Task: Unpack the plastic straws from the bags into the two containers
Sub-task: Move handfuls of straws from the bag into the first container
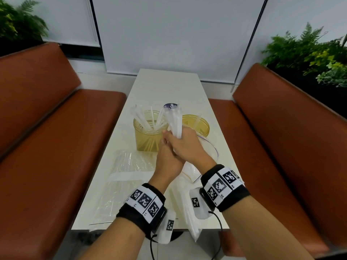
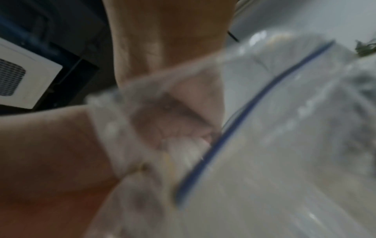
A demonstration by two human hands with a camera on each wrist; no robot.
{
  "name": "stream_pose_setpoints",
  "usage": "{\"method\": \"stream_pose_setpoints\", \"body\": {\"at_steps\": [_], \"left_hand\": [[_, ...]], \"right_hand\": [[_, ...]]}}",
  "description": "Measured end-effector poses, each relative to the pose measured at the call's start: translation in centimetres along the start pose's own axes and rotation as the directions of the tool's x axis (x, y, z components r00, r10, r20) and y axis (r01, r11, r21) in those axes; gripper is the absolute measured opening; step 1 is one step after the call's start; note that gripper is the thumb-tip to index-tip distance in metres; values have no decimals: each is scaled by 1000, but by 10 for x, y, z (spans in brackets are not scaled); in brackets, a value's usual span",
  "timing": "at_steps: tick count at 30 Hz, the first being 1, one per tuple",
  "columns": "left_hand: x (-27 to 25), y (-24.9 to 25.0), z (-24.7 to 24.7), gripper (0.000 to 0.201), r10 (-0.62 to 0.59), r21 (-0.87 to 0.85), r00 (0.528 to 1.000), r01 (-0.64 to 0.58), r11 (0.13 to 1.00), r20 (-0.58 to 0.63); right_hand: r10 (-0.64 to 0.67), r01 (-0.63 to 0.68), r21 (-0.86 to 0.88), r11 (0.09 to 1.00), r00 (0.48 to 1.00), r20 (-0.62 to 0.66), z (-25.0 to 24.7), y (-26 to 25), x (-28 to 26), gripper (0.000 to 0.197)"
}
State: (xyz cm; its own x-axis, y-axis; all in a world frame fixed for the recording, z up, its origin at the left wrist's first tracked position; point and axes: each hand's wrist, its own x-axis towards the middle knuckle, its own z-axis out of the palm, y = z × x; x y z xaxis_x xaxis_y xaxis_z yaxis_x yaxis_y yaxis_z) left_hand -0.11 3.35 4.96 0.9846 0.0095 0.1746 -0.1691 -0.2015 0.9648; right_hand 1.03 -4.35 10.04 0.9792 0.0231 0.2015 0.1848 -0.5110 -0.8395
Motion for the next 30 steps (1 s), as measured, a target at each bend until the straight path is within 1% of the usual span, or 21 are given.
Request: {"method": "stream_pose_setpoints", "body": {"at_steps": [3, 5, 6, 8, 11, 13, 15, 17, 20, 22, 24, 25, 26, 27, 28, 29, 30], "left_hand": [[-4, -1, -11, 50, -95, -11, 994, 96, 995, 58], [-7, -1, -19, 56, -163, 71, 983, 157, 985, 87], [-8, -2, -22, 55, -179, 115, 980, 168, 979, 92], [-9, -5, -28, 52, -167, 140, 980, 152, 978, 104], [-9, -12, -36, 61, -148, 144, 981, 130, 981, 122], [-11, -16, -42, 54, -149, 144, 984, 134, 981, 101], [-14, -22, -47, 44, -154, 148, 984, 140, 979, 86], [-18, -29, -52, 41, -162, 148, 984, 150, 978, 74], [-24, -40, -58, 37, -167, 150, 982, 153, 977, 85], [-27, -48, -62, 36, -164, 140, 981, 150, 979, 99], [-28, -54, -67, 36, -159, 120, 981, 145, 982, 110], [-28, -56, -70, 35, -159, 102, 981, 147, 984, 113], [-27, -58, -73, 35, -157, 89, 981, 147, 985, 114], [-27, -58, -75, 34, -155, 84, 981, 145, 986, 114], [-26, -58, -77, 34, -153, 83, 981, 144, 986, 117], [-25, -59, -79, 34, -152, 79, 981, 144, 986, 120], [-25, -60, -80, 33, -156, 71, 980, 148, 986, 123]], "right_hand": [[15, -15, 19, 1000, 1000, 9, -5, -14, 5, 36], [5, -5, 48, 999, 1000, 0, -14, -30, 14, 33], [-14, 15, 72, 997, 1000, -14, -19, -41, 21, 33], [-62, 72, 152, 986, 996, -69, -28, -64, 38, 32], [-169, 209, 238, 949, 970, -176, -36, -100, 70, 27], [-210, 272, 281, 920, 950, -233, -34, -119, 93, 27], [-217, 299, 319, 899, 939, -267, -23, -125, 115, 27], [-200, 279, 325, 904, 946, -256, -4, -118, 136, 26], [-147, 192, 315, 929, 976, -163, 31, -88, 159, 23], [-115, 136, 259, 956, 989, -95, 52, -63, 169, 26], [-54, 64, 222, 973, 997, -52, 69, -38, 173, 28], [-12, 20, 218, 976, 999, -37, 74, -29, 175, 26], [32, -25, 217, 976, 999, -29, 77, -22, 176, 23], [76, -67, 223, 972, 997, -30, 78, -18, 176, 25], [117, -105, 251, 962, 993, -33, 77, -16, 177, 34], [140, -121, 299, 946, 989, -42, 75, -17, 178, 47], [141, -112, 348, 931, 988, -59, 73, -17, 178, 60]]}}
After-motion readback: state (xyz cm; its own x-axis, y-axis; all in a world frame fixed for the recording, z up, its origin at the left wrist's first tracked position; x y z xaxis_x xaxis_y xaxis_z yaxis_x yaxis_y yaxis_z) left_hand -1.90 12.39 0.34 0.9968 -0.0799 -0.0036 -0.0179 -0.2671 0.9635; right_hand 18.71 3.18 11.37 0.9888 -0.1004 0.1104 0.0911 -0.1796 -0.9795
